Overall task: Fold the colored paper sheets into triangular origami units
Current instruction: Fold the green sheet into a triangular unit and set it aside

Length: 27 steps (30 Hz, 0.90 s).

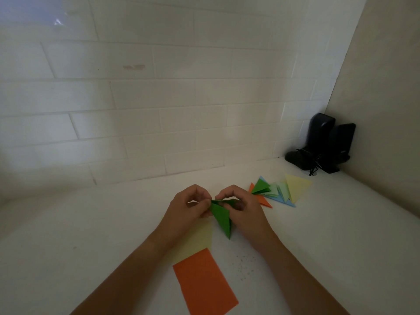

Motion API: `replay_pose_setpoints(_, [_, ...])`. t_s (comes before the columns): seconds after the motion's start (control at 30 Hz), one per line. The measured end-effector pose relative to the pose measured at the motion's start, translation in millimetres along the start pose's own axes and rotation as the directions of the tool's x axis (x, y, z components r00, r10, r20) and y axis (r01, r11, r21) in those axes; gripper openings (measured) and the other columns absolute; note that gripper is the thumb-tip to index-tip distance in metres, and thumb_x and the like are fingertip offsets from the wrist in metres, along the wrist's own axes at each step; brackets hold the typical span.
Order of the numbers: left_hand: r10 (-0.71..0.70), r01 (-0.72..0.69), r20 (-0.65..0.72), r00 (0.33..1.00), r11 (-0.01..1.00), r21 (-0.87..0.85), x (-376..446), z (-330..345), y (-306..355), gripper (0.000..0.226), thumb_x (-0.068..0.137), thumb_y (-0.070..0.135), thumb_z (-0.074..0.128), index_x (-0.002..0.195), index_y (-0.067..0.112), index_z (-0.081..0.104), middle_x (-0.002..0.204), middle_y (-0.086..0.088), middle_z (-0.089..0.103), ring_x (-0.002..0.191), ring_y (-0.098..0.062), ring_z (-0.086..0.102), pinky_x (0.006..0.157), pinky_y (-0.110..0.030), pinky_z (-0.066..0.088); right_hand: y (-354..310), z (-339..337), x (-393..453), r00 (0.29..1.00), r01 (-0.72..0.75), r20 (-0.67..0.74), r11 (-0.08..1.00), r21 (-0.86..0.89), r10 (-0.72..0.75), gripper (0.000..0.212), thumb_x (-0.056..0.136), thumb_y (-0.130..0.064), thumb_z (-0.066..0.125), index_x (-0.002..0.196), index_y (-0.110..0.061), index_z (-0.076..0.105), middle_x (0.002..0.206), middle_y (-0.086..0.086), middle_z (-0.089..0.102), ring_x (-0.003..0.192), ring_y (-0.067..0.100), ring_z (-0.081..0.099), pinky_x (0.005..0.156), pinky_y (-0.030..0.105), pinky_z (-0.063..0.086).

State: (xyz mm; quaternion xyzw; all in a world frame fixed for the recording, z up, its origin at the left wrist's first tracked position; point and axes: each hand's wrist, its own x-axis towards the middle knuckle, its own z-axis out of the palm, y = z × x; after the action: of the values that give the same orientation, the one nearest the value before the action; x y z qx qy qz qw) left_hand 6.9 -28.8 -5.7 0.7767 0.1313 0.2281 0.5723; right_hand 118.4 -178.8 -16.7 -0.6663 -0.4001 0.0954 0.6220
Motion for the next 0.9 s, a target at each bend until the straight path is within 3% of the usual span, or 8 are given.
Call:
replay_pose_setpoints(0.17, [-0.038,0.039,0.021,0.999,0.997,-0.07,-3,0,4,0.01,0.1,0.006,0.062,0.095,0.001,0.069,0.092,-0.015,0.07,0.08,-0.015,0.073,0.079,-0.026,0.06,3,-1,-1,1.0,-0.004,0.0,0.999,-0.041,0.004,0.033,0.087,0.009,0.062,0.093,-0.02,0.074,0.101,-0.001,0.071,0.094,0.021,0.069,0.079,0.036,0.057])
replay_pose_setpoints(0.3, [-0.064,0.063,-0.008,0.998,0.995,-0.078,-1,-3,3,0.005,0.096,0.004,0.065,0.096,0.004,0.071,0.094,-0.014,0.072,0.078,-0.015,0.072,0.08,-0.03,0.061,-1,0,-2,1.0,0.01,0.016,0.996,-0.088,-0.008,0.034,0.082,-0.009,0.048,0.096,-0.022,0.076,0.103,-0.008,0.069,0.101,0.013,0.065,0.088,0.032,0.055])
replay_pose_setpoints(0.4, [-0.068,0.066,-0.02,0.997,0.993,-0.097,-1,-3,3,0.004,0.096,0.001,0.066,0.098,0.001,0.07,0.094,-0.016,0.071,0.077,-0.014,0.073,0.077,-0.024,0.06,-3,-1,-4,0.998,-0.045,0.038,0.999,-0.01,0.045,0.036,0.09,-0.02,0.043,0.096,-0.021,0.078,0.107,-0.005,0.07,0.108,0.014,0.064,0.098,0.037,0.052])
replay_pose_setpoints(0.5, [-0.037,0.036,-0.011,0.999,0.997,-0.074,-1,-3,3,0.005,0.096,0.001,0.066,0.096,0.002,0.07,0.091,-0.013,0.072,0.08,-0.016,0.072,0.077,-0.023,0.059,-5,0,-5,0.996,-0.088,0.029,0.996,-0.025,0.089,0.034,0.101,-0.032,0.046,0.093,-0.024,0.078,0.105,-0.005,0.071,0.106,0.012,0.065,0.097,0.037,0.051])
replay_pose_setpoints(0.6, [-0.02,0.02,-0.013,1.0,0.998,-0.057,-1,-3,2,0.007,0.097,0.003,0.066,0.094,0.005,0.072,0.092,-0.011,0.074,0.083,-0.014,0.072,0.077,-0.02,0.056,-7,2,-4,0.995,-0.104,-0.008,0.993,-0.05,0.104,0.035,0.108,-0.03,0.048,0.092,-0.024,0.079,0.1,-0.006,0.072,0.1,0.008,0.067,0.094,0.032,0.049])
replay_pose_setpoints(0.77, [-0.038,0.039,0.02,0.999,0.999,-0.029,-2,-2,4,0.013,0.096,0.009,0.067,0.094,0.014,0.079,0.096,0.0,0.079,0.095,-0.012,0.074,0.085,-0.017,0.055,-11,1,-5,0.991,-0.125,-0.051,0.992,-0.012,0.124,0.036,0.107,-0.028,0.05,0.09,-0.021,0.081,0.107,-0.009,0.07,0.108,0.004,0.064,0.096,0.025,0.047])
replay_pose_setpoints(0.9, [-0.06,0.06,0.017,0.998,0.997,-0.045,-3,-2,5,0.012,0.094,0.009,0.071,0.098,0.016,0.08,0.099,0.002,0.08,0.098,-0.01,0.074,0.087,-0.016,0.054,-7,0,-2,0.995,-0.072,-0.071,0.994,-0.077,0.066,0.025,0.102,-0.031,0.061,0.092,-0.023,0.083,0.108,-0.014,0.066,0.108,0.002,0.063,0.09,0.017,0.049])
